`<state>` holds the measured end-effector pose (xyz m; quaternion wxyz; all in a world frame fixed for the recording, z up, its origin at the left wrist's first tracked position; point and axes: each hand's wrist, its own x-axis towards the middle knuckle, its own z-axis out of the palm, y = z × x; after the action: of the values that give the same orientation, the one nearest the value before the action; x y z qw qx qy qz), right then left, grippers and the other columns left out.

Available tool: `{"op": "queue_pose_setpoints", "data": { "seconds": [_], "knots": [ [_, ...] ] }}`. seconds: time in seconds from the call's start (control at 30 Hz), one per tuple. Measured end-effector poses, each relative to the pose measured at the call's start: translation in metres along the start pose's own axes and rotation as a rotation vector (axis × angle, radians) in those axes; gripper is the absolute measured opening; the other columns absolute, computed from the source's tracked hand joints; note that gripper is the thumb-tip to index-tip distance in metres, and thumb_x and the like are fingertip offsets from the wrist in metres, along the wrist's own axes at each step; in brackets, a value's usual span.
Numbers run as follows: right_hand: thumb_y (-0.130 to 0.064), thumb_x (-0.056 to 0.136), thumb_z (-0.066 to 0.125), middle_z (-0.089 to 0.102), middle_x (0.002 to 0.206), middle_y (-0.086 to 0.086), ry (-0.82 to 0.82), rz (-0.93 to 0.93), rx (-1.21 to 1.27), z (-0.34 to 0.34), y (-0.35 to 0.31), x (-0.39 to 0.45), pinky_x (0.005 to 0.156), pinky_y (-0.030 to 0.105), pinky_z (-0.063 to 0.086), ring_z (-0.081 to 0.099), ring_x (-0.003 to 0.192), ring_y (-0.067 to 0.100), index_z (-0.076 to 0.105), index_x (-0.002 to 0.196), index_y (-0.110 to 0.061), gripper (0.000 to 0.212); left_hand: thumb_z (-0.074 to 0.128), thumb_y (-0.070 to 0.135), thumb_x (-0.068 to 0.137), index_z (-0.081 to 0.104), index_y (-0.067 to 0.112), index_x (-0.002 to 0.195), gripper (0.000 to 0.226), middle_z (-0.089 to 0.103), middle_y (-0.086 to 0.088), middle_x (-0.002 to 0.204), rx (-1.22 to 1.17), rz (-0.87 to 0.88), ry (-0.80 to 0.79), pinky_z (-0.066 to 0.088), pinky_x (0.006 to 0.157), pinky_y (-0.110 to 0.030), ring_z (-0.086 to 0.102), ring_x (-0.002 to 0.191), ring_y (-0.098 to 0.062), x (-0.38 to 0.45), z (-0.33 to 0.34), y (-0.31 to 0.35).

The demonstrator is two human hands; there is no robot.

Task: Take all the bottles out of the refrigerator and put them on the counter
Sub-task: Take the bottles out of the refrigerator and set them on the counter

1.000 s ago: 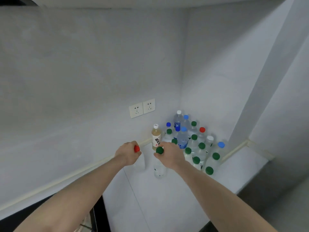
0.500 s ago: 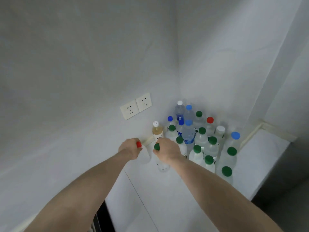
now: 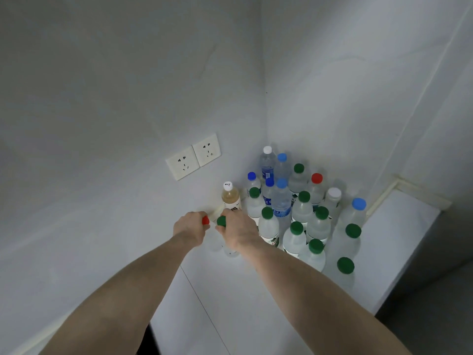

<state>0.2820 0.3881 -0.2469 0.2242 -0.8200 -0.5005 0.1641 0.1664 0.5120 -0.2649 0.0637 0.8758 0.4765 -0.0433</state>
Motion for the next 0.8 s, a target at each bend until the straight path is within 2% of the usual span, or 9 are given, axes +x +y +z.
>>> {"op": "queue_pose_setpoints", "data": {
  "seconds": [0.2,0.27,0.33,0.47,0.53,0.67,0.8],
  "knots": [
    [-0.033,0.099,0.057,0.066,0.109,0.007,-0.028,0.007,0.009,-0.008,0.003,0.0,0.07,0.035,0.04,0.062,0.102,0.031,0.058,0.115,-0.016,0.023,0.054,0.031,0.099,0.063,0.03,0.106,0.011,0.066,-0.001,0.106,-0.03,-0.02,-0.008,0.05,0.074,-0.033,0.059,0.089,-0.025,0.009,0.0,0.003],
    [-0.03,0.099,0.057,0.066,0.113,0.007,-0.045,0.014,0.009,-0.013,0.004,-0.003,0.072,0.035,0.044,0.062,0.104,0.031,0.057,0.118,-0.017,0.024,0.054,0.031,0.1,0.061,0.03,0.121,0.023,0.064,-0.003,0.12,-0.025,-0.016,-0.057,0.051,0.08,-0.033,0.061,0.101,-0.027,0.01,-0.002,0.007],
    [-0.027,0.098,0.058,0.064,0.119,0.007,-0.072,0.032,0.023,-0.018,0.006,-0.011,0.076,0.036,0.046,0.062,0.109,0.031,0.055,0.125,-0.017,0.029,0.055,0.032,0.1,0.052,0.031,0.142,0.042,0.059,-0.003,0.134,-0.027,-0.027,-0.113,0.05,0.088,-0.033,0.059,0.118,-0.028,0.009,-0.008,0.01],
    [-0.019,0.095,0.057,0.06,0.13,0.007,-0.093,0.082,0.097,-0.028,0.01,-0.04,0.092,0.041,0.051,0.06,0.118,0.032,0.047,0.14,-0.019,0.046,0.054,0.016,0.095,0.036,0.028,0.154,0.063,0.052,-0.004,0.143,0.005,-0.049,-0.164,0.051,0.096,-0.037,0.054,0.126,-0.028,-0.005,-0.032,0.014],
    [-0.02,0.095,0.057,0.059,0.13,0.007,-0.1,0.106,0.131,-0.031,0.01,-0.063,0.095,0.04,0.049,0.058,0.121,0.03,0.042,0.145,-0.022,0.053,0.052,0.01,0.092,0.038,0.025,0.153,0.065,0.051,-0.005,0.144,-0.024,-0.015,-0.089,0.049,0.101,-0.039,0.051,0.127,-0.03,-0.023,-0.046,0.018],
    [-0.028,0.095,0.058,0.055,0.138,0.001,-0.083,0.161,0.22,-0.041,0.016,-0.122,0.105,0.036,0.045,0.052,0.131,0.021,0.036,0.151,-0.027,0.061,0.053,0.01,0.091,0.054,0.023,0.141,0.052,0.056,0.001,0.138,-0.198,0.201,0.121,0.042,0.105,-0.035,0.053,0.121,-0.028,-0.085,-0.063,0.029],
    [-0.031,0.098,0.057,0.043,0.153,-0.002,-0.053,0.223,0.25,-0.057,0.024,-0.189,0.112,0.031,0.035,0.042,0.14,0.017,0.031,0.155,-0.025,0.063,0.062,0.01,0.087,0.06,0.023,0.133,0.047,0.056,0.004,0.138,-0.336,0.376,0.149,0.04,0.107,-0.035,0.053,0.123,-0.025,-0.154,-0.062,0.043]
  ]
}}
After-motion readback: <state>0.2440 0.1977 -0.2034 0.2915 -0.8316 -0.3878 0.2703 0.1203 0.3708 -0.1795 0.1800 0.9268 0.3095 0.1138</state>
